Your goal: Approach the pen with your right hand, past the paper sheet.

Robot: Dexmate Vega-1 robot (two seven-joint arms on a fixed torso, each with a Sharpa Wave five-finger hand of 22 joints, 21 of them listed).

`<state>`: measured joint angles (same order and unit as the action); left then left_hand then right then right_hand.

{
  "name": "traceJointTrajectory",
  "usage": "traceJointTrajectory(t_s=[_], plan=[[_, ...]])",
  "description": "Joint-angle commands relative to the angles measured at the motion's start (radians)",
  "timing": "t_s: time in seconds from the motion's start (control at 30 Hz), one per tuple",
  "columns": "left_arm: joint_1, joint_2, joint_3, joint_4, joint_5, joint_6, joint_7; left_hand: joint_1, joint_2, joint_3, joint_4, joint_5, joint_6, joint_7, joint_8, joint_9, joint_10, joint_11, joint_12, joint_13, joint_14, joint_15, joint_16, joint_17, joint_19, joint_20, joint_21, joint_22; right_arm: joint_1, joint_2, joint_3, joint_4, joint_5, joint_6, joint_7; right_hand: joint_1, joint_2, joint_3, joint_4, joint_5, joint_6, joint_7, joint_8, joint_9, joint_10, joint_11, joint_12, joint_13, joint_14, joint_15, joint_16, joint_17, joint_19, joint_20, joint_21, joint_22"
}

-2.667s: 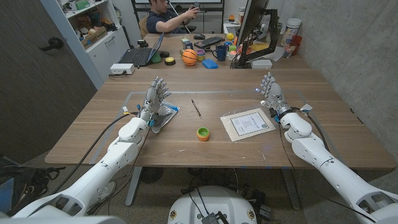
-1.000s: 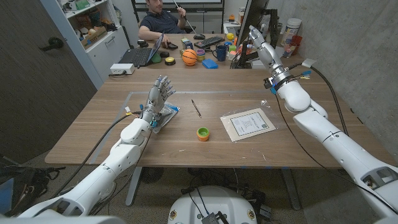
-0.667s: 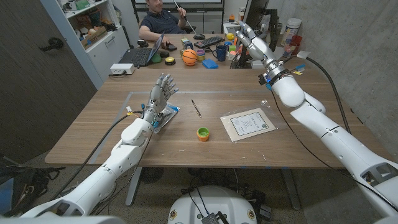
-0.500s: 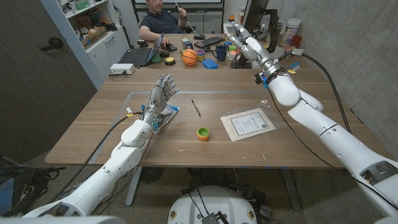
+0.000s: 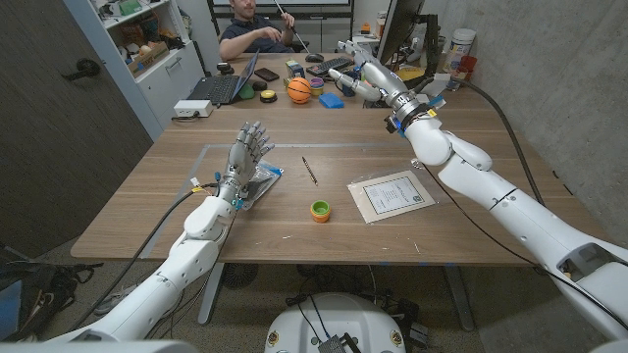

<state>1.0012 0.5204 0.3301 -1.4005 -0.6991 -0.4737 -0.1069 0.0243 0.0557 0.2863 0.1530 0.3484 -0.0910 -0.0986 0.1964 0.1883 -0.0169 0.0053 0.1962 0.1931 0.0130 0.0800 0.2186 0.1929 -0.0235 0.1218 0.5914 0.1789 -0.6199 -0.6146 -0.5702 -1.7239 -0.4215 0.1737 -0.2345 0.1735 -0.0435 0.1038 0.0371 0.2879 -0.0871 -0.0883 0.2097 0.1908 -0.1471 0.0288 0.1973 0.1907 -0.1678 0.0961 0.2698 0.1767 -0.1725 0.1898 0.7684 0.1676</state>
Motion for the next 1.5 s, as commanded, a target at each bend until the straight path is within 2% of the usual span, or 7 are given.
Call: traceJointTrajectory(t_s=[0.03, 0.3, 0.77, 0.9, 1.5], plan=[[0.029, 0.010, -0.029, 0.011, -0.014, -0.019, 0.004, 0.001, 0.011, -0.004, -0.002, 0.009, 0.005, -0.002, 0.004, 0.002, 0.000, 0.005, 0.004, 0.006, -0.008, 0.008, 0.001, 0.005, 0.000, 0.004, -0.002, 0.005, 0.062, 0.035, -0.092, 0.027, -0.127, -0.084, 0.023, 0.022, -0.011, 0.004, -0.013, 0.003, -0.019, 0.006, -0.010, 0.001, -0.013, 0.003, -0.002, 0.001, -0.064, -0.002, -0.005, 0.003, -0.063, 0.012, -0.012, -0.001], [0.027, 0.009, -0.035, 0.030, -0.029, -0.026, -0.017, 0.000, 0.011, -0.006, -0.002, 0.009, 0.006, -0.002, 0.004, 0.002, 0.001, 0.005, 0.004, 0.006, -0.008, 0.009, 0.001, 0.005, 0.000, 0.005, -0.004, 0.005, 0.096, 0.059, -0.138, 0.079, -0.132, -0.123, 0.062, 0.047, -0.016, 0.004, -0.028, 0.010, -0.008, 0.013, -0.005, 0.002, -0.002, 0.021, 0.000, 0.001, -0.040, 0.011, -0.002, 0.002, -0.026, 0.012, -0.021, -0.001], [0.008, 0.003, -0.035, 0.069, -0.037, -0.026, -0.039, 0.000, 0.010, -0.009, -0.001, 0.009, 0.007, -0.001, 0.004, 0.002, 0.000, 0.005, 0.004, 0.006, -0.008, 0.009, 0.000, 0.005, 0.000, 0.006, -0.007, 0.005, 0.144, 0.086, -0.215, 0.169, -0.161, -0.159, 0.084, 0.060, -0.013, 0.004, -0.034, 0.013, -0.004, 0.006, -0.005, 0.002, 0.000, 0.020, 0.000, 0.001, -0.035, 0.006, -0.005, 0.002, -0.013, 0.017, -0.033, -0.002], [0.002, -0.003, -0.036, 0.084, -0.044, -0.031, -0.051, -0.001, 0.010, -0.010, -0.001, 0.009, 0.007, -0.002, 0.003, 0.002, 0.000, 0.006, 0.004, 0.006, -0.009, 0.009, 0.000, 0.005, -0.001, 0.006, -0.009, 0.005, 0.153, 0.089, -0.230, 0.179, -0.169, -0.161, 0.085, 0.066, -0.011, 0.004, -0.036, 0.014, 0.017, 0.011, 0.001, 0.003, 0.016, 0.018, 0.004, 0.001, -0.025, 0.004, -0.004, 0.002, -0.003, 0.017, -0.040, -0.002], [-0.012, -0.011, -0.033, 0.114, -0.045, -0.029, -0.060, -0.002, 0.010, -0.015, 0.000, 0.010, 0.007, -0.002, 0.003, 0.002, 0.001, 0.006, 0.004, 0.006, -0.009, 0.009, 0.000, 0.005, 0.001, 0.006, -0.013, 0.006, 0.187, 0.115, -0.289, 0.225, -0.194, -0.158, 0.103, 0.075, -0.007, 0.002, -0.040, 0.016, 0.024, 0.008, 0.000, 0.003, 0.024, 0.014, 0.004, 0.001, -0.011, -0.008, -0.005, 0.002, -0.003, 0.009, -0.060, -0.002]])
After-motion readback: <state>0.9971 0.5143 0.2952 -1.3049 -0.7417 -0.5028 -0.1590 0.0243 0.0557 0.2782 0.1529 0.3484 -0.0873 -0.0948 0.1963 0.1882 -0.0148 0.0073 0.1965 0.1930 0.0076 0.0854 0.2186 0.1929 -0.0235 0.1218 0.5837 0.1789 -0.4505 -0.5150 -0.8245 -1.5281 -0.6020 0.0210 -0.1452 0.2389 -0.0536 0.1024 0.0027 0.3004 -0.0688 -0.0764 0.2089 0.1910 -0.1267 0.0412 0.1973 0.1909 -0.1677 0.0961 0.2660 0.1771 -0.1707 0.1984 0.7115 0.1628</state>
